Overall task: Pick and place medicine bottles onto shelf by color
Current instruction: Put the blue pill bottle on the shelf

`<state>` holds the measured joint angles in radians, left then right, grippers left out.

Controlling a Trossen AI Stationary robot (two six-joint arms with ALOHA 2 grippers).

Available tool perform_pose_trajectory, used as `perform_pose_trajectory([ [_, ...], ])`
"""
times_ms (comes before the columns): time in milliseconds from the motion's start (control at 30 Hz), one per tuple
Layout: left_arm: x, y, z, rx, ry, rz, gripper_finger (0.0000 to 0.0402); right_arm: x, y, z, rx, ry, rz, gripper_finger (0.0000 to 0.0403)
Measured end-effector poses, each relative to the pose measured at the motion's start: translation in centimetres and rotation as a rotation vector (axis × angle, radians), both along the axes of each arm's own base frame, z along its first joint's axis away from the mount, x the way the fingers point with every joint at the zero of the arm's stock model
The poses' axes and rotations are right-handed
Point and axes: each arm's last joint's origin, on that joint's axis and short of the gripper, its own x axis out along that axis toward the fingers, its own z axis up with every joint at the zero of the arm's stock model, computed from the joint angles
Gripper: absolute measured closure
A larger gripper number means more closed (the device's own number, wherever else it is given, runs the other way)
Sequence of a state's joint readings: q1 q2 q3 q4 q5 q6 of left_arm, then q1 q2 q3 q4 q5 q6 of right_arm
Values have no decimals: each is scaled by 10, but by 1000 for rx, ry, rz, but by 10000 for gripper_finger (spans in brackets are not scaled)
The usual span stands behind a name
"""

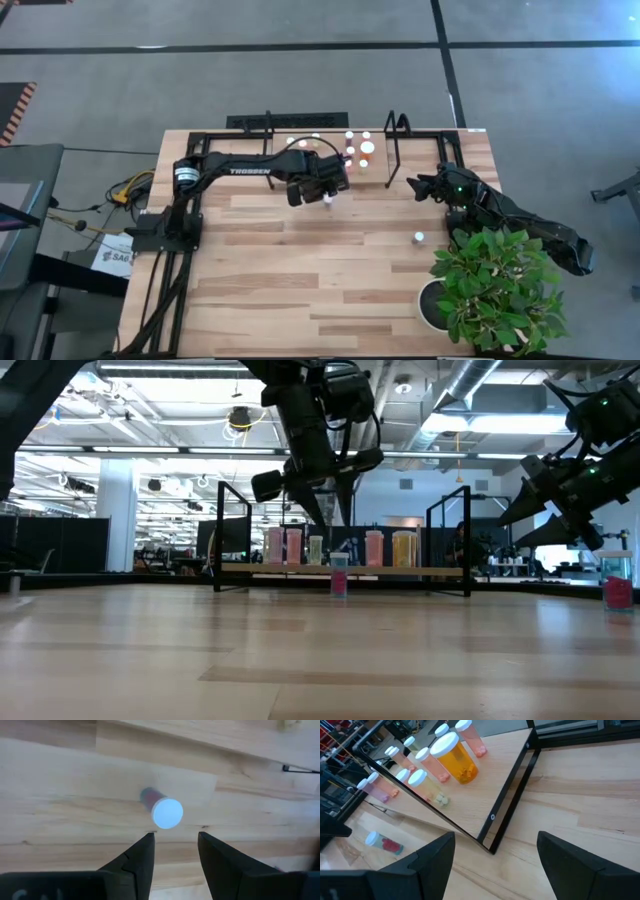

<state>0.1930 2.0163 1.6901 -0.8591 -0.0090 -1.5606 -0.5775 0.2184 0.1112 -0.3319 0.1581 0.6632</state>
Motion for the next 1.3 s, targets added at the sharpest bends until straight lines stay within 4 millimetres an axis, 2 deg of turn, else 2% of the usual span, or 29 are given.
perform_pose_trajectory([
  [133,0,1,0,19,5,21,247,0,0,0,0,0,0,97],
  [400,0,3,0,46,6,70,172,0,0,0,0,0,0,97],
  [500,4,6,-13,0,18,133,148,0,0,0,0,0,0,97],
  [600,9,12,-28,-87,14,123,130,0,0,0,0,0,0,97],
  [700,11,17,-32,-117,4,99,118,0,0,0,0,1,0,97],
  [1100,9,13,-34,-97,31,155,115,0,0,0,2,2,0,97],
  [1300,9,11,-34,-87,36,153,156,0,0,0,1,2,0,97],
])
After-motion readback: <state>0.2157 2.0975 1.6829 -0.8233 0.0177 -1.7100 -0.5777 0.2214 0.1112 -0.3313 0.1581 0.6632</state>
